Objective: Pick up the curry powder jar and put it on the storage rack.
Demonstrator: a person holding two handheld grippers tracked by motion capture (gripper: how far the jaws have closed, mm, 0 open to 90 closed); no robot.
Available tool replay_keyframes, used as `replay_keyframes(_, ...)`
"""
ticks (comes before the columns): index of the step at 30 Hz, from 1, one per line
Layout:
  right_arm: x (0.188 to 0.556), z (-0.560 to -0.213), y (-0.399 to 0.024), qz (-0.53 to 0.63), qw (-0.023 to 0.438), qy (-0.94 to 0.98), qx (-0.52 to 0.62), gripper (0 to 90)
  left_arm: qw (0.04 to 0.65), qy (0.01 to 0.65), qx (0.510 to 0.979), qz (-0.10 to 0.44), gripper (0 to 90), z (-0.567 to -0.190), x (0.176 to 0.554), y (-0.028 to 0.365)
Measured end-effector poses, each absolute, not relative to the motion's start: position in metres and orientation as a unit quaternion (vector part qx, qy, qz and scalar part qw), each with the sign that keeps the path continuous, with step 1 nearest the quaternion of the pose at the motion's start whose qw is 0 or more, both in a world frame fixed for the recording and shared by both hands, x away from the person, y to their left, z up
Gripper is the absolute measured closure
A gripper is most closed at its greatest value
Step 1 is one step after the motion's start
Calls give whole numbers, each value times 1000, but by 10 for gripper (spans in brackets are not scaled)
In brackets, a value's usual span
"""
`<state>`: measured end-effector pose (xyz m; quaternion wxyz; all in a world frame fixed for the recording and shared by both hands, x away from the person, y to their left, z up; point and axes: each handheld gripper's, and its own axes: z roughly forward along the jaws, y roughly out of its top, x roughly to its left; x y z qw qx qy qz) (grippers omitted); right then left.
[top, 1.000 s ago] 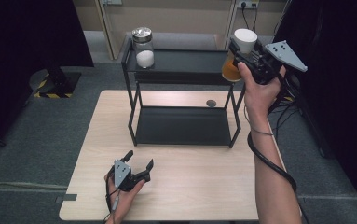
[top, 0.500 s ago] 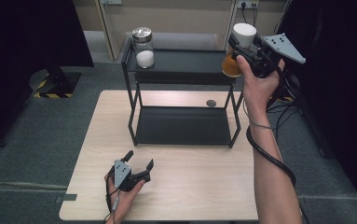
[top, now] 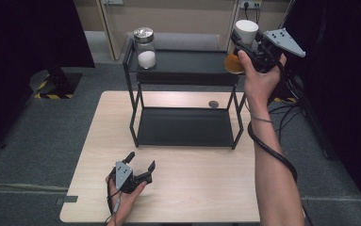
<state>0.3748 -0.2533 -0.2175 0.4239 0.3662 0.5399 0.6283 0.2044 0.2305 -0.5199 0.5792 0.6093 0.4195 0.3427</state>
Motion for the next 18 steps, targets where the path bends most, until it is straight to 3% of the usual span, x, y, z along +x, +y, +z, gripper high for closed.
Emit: replay_keyframes(18, 394, -211, -249, 614, 429, 540, 385, 341, 578, 418, 611, 344, 119, -520, 204, 230)
